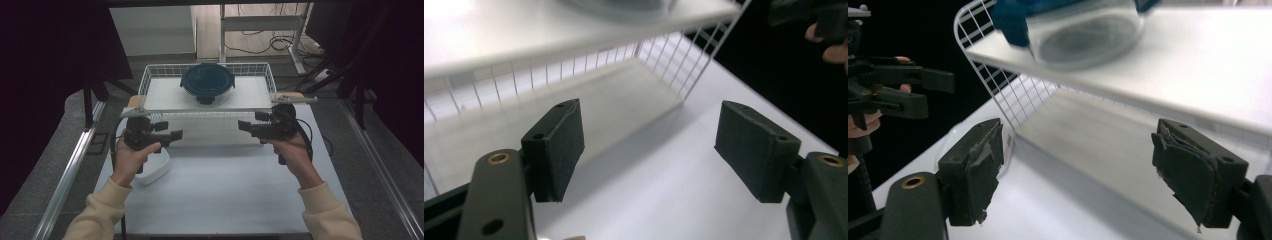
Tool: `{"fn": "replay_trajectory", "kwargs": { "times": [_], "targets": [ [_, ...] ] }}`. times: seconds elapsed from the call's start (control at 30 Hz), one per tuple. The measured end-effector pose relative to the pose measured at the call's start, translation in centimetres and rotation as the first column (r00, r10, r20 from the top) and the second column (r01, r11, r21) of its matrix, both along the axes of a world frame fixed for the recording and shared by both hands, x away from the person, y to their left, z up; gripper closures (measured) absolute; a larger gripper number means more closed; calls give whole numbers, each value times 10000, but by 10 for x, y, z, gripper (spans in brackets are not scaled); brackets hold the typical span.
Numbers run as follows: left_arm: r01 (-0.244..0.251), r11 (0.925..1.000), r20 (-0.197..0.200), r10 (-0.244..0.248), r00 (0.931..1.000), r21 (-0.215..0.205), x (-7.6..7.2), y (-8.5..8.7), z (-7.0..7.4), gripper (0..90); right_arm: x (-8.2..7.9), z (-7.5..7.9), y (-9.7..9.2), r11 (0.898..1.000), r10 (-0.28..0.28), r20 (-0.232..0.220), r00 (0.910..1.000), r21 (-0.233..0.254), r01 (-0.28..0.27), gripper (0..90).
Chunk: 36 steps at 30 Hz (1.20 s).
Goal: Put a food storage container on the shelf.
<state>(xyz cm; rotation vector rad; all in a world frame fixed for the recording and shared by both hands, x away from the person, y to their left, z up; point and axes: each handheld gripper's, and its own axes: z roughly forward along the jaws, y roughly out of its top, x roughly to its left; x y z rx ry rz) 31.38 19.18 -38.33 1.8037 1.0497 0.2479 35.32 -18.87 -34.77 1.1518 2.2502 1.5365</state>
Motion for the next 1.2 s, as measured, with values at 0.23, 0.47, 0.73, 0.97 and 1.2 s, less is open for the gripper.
{"fn": "replay_trajectory", "kwargs": {
  "times": [0.23,0.47,0.73,0.97,1.2],
  "targets": [
    [-20,10000,-161,21,9999,75,-20,4,-21,271,-18,-21,-15,9999,-67,-8,10000,-106,67,209],
    [-163,9992,-360,176,9992,371,-36,10,-43,271,-37,-51,-25,9988,30,-363,9993,-491,-48,210],
    [-359,9980,-1038,411,9937,516,-42,27,-68,272,-43,-85,-31,9937,30,-628,9980,-1118,-100,219],
    [-565,9961,-1453,659,9872,678,-39,45,-84,271,-39,-103,-32,9875,-197,-933,9954,-1573,47,220],
    [-620,9960,-1398,706,9877,648,-40,48,-79,268,-45,-113,-29,9823,-198,-799,9966,-1874,45,221]
  ]
}}
